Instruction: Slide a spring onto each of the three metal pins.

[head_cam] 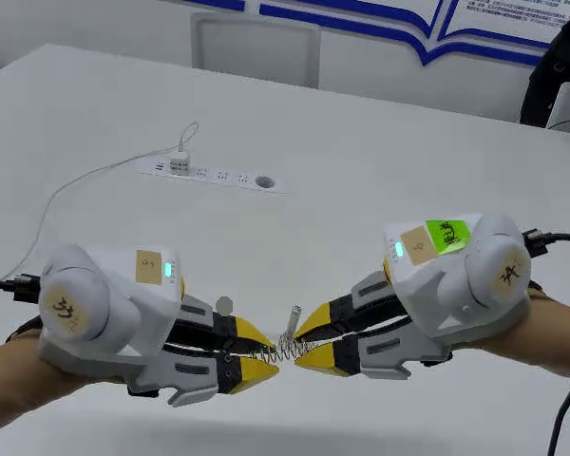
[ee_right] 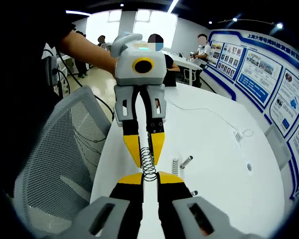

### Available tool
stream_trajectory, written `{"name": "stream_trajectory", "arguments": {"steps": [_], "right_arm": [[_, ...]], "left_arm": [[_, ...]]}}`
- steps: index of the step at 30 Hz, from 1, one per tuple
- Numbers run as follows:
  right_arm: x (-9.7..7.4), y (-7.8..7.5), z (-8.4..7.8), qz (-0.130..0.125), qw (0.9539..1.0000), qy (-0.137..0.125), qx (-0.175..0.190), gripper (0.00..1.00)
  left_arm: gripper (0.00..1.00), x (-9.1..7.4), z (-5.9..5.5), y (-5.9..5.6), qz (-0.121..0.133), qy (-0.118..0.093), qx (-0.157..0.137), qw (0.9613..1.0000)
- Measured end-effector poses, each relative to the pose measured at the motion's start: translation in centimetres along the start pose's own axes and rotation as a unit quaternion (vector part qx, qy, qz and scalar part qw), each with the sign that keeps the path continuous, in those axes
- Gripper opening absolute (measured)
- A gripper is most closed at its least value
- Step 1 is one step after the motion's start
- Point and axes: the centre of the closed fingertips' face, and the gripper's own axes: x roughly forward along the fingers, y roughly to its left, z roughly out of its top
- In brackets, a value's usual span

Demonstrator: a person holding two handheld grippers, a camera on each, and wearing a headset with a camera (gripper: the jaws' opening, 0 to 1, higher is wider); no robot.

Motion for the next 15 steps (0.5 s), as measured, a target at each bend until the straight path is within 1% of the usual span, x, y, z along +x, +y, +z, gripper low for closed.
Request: {"name": "stream_trajectory", "arguments": {"steps": [7,12,15], "right_arm": [[-0.7,-0.3,0.6,-0.002,0.9998,-0.017,0.006,0.1],[-0.8,-0.1,1.3,0.004,0.9996,-0.028,0.007,0.1],[-0.8,0.1,1.8,0.008,0.9992,-0.038,0.012,0.1]], "left_arm": [[0.1,0.0,0.7,0.4,0.005,-0.007,0.008,0.9999],[0.1,0.1,0.7,0.3,0.004,-0.003,0.013,0.9999],[0.1,0.0,0.7,0.2,0.002,-0.004,0.007,1.0]]}}
